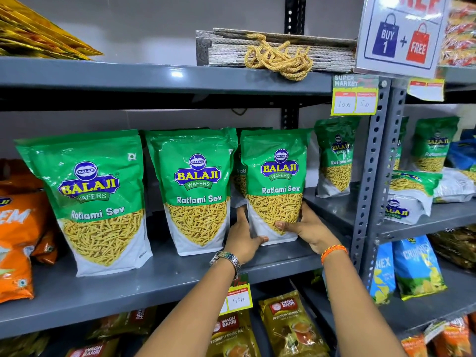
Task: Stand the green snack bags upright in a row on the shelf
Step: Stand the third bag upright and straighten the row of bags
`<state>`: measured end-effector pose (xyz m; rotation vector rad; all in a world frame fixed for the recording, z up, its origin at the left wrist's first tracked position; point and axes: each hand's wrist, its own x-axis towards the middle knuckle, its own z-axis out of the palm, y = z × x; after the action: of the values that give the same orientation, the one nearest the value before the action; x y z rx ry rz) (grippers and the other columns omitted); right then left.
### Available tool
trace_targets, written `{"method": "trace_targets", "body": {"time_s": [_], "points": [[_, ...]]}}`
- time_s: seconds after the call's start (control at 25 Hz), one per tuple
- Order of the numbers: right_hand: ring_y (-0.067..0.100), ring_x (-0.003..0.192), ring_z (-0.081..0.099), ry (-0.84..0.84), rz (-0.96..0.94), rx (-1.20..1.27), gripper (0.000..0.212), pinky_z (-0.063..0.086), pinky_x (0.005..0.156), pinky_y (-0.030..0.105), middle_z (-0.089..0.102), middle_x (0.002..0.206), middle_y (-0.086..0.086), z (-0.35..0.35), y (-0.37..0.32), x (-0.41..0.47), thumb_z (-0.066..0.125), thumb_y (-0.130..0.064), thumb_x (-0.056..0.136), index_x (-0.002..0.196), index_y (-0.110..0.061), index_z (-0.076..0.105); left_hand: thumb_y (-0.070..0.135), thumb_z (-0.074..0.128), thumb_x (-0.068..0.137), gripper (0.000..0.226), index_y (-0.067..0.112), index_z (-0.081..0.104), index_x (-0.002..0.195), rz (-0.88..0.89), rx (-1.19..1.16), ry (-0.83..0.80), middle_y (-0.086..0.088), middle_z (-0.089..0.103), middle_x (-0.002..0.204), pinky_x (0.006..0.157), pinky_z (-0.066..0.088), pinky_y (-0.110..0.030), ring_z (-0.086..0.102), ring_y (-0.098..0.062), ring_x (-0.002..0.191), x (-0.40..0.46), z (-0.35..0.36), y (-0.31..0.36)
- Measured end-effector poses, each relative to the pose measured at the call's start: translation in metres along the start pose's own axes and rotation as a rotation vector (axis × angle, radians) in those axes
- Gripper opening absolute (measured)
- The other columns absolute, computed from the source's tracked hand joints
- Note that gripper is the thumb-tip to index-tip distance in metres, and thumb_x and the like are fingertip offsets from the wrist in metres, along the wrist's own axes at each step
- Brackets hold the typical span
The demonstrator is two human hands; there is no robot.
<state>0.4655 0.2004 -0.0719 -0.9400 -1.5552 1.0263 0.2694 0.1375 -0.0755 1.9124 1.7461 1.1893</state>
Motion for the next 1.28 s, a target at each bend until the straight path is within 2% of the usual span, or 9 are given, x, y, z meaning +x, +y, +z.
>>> {"method": "trace_targets", "body": {"time_s": [0.4, 0.48, 0.6, 0.72, 0.8, 0.88, 1.0, 1.08, 1.28], "points": [[0.024, 0.121, 0.063, 0.025, 0.073, -0.049, 0.083, 0.049, 0.095, 0.032, 0.067, 0.124, 0.005, 0.003, -0.010, -0.007, 0.092, -0.006, 0.065, 0.132, -0.016, 0.044, 0.023, 0.079, 0.083, 0.092, 0.014, 0.018, 0.150, -0.015, 0.046, 0.007, -0.018, 0.065, 0.132, 0.081, 0.044, -0.029, 0.064, -0.036, 0.115, -0.009, -0.006, 0.013], [0.024, 0.124, 0.058, 0.064, 0.090, -0.087, 0.103, 0.046, 0.100, 0.034, 0.060, 0.138, 0.009, 0.003, -0.017, -0.013, 0.094, -0.008, 0.064, 0.146, -0.012, 0.032, 0.023, 0.079, 0.083, 0.088, 0.014, 0.023, 0.150, 0.000, 0.045, 0.032, -0.015, 0.067, 0.129, 0.087, 0.051, -0.034, 0.065, -0.033, 0.113, -0.021, -0.019, 0.018], [0.028, 0.141, 0.043, 0.302, 0.013, -0.142, 0.121, 0.037, 0.116, 0.049, 0.045, 0.154, 0.011, 0.010, -0.027, -0.035, 0.098, -0.018, 0.059, 0.153, -0.019, 0.022, 0.017, 0.081, 0.080, 0.048, 0.029, 0.056, 0.119, 0.060, -0.133, 0.269, 0.006, 0.073, 0.102, 0.088, 0.058, -0.032, 0.069, -0.004, 0.092, -0.053, -0.049, 0.007], [0.022, 0.127, 0.055, 0.573, -0.188, -0.186, 0.095, 0.048, 0.106, 0.045, 0.057, 0.138, 0.002, 0.045, -0.035, -0.064, 0.098, -0.020, 0.059, 0.134, -0.036, 0.042, 0.012, 0.082, 0.075, 0.035, 0.035, 0.060, 0.089, 0.087, -0.124, 0.623, 0.012, 0.066, 0.081, 0.069, 0.058, -0.027, 0.065, -0.005, 0.073, -0.081, -0.090, -0.019], [0.009, 0.107, 0.063, 0.512, -0.298, -0.100, 0.077, 0.055, 0.093, 0.031, 0.064, 0.118, -0.006, 0.078, -0.042, -0.070, 0.095, -0.017, 0.062, 0.116, -0.048, 0.049, 0.013, 0.085, 0.071, 0.044, 0.024, 0.058, 0.104, 0.007, -0.073, 0.688, 0.001, 0.065, 0.098, 0.078, 0.059, -0.036, 0.065, -0.014, 0.084, -0.085, -0.111, -0.036], [0.002, 0.097, 0.064, 0.341, -0.281, -0.065, 0.069, 0.058, 0.090, 0.027, 0.065, 0.109, -0.009, 0.107, -0.047, -0.063, 0.095, -0.017, 0.063, 0.113, -0.040, 0.053, 0.016, 0.088, 0.070, 0.067, 0.011, 0.050, 0.125, -0.113, -0.081, 0.575, -0.010, 0.059, 0.123, 0.095, 0.056, -0.045, 0.064, -0.026, 0.106, -0.080, -0.123, -0.048], [0.009, 0.111, 0.058, 0.067, -0.186, -0.132, 0.091, 0.049, 0.100, 0.027, 0.059, 0.125, -0.005, 0.141, -0.049, -0.047, 0.097, -0.025, 0.061, 0.136, -0.016, 0.047, 0.023, 0.089, 0.071, 0.099, 0.007, 0.030, 0.149, -0.165, -0.103, 0.341, -0.006, 0.044, 0.148, 0.116, 0.040, -0.044, 0.045, -0.030, 0.141, -0.071, -0.131, -0.061], [0.008, 0.121, 0.047, -0.029, -0.174, -0.223, 0.105, 0.040, 0.101, 0.025, 0.050, 0.130, -0.009, 0.156, -0.047, -0.039, 0.096, -0.032, 0.062, 0.146, -0.014, 0.035, 0.030, 0.086, 0.074, 0.112, 0.014, 0.015, 0.159, -0.172, -0.068, 0.226, -0.003, 0.031, 0.162, 0.120, 0.035, -0.041, 0.035, -0.026, 0.149, -0.067, -0.134, -0.066], [0.013, 0.122, 0.054, -0.129, -0.091, -0.185, 0.084, 0.043, 0.085, 0.012, 0.058, 0.120, -0.021, 0.163, -0.040, -0.026, 0.088, -0.023, 0.076, 0.140, -0.023, 0.034, 0.016, 0.080, 0.078, 0.090, 0.027, 0.025, 0.148, -0.137, -0.028, 0.275, -0.005, 0.060, 0.129, 0.097, 0.056, -0.045, 0.061, -0.029, 0.120, -0.067, -0.137, -0.073]]}}
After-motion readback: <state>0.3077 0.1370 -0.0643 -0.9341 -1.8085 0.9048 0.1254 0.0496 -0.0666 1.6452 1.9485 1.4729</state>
